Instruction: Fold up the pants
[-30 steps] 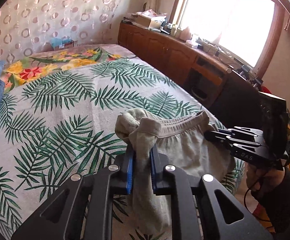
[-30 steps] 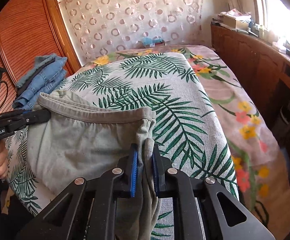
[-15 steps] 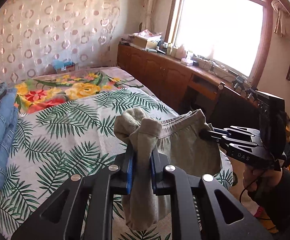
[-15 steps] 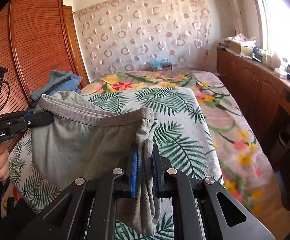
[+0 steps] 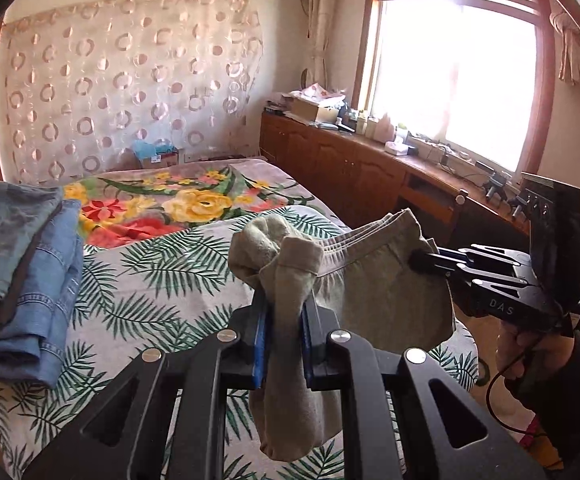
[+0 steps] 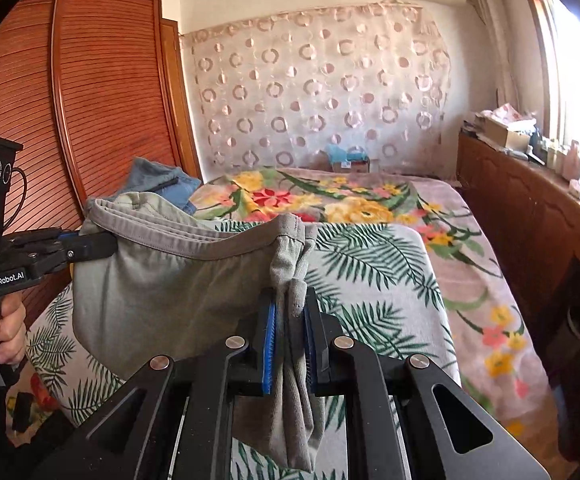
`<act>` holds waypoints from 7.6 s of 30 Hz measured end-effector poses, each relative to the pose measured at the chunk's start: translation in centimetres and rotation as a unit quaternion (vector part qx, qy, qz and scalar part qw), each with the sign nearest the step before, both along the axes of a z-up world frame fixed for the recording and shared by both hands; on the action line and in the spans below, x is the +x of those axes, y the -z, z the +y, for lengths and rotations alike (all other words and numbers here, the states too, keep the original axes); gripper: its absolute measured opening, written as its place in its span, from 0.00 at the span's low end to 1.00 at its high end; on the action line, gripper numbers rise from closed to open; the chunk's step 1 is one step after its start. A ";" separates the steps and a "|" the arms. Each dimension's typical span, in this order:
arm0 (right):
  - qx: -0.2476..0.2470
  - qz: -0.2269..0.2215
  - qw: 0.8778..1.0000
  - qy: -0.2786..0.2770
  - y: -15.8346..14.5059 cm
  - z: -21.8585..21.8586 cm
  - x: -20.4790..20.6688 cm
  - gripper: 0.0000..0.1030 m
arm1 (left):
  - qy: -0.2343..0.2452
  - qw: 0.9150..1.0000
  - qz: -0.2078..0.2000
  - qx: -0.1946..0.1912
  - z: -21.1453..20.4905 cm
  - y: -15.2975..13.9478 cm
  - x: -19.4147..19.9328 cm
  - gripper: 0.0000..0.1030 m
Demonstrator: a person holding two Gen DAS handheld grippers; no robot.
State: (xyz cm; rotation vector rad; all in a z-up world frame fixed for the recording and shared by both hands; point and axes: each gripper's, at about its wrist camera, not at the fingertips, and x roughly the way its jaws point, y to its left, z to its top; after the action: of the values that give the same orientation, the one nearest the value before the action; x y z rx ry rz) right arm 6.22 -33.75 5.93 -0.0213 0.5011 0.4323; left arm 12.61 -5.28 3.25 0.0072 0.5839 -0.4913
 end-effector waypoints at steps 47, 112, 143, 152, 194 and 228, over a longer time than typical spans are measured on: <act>-0.027 -0.073 0.982 -0.173 -1.7 14.5 24.8 0.12 | -0.183 0.982 -0.037 -0.009 20.2 -2.7 11.4 0.15; -0.079 0.033 0.962 -0.258 0.1 24.9 39.2 0.32 | -0.308 0.951 0.025 0.009 26.3 4.8 11.1 0.47; -0.019 0.004 0.983 -0.183 -1.8 13.6 24.3 0.37 | -0.275 0.961 -0.001 0.042 21.6 1.0 5.7 0.63; -0.009 -0.024 0.988 -0.153 -3.2 9.1 16.7 0.47 | -0.240 0.970 -0.022 0.036 18.7 -0.6 2.7 0.90; 0.008 -0.036 0.999 0.007 -2.7 2.0 1.8 0.84 | -0.154 0.987 -0.040 0.036 5.5 -2.5 -4.0 1.00; 0.014 -0.087 0.994 0.069 -2.5 1.9 -4.5 0.84 | -0.195 0.976 -0.089 0.039 6.2 -5.2 -7.1 1.00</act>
State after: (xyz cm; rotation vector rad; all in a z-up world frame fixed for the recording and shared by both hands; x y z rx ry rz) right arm 1.70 -31.85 8.44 0.0038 0.3221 0.2985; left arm 5.47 0.90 8.48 0.0108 0.4136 -0.0844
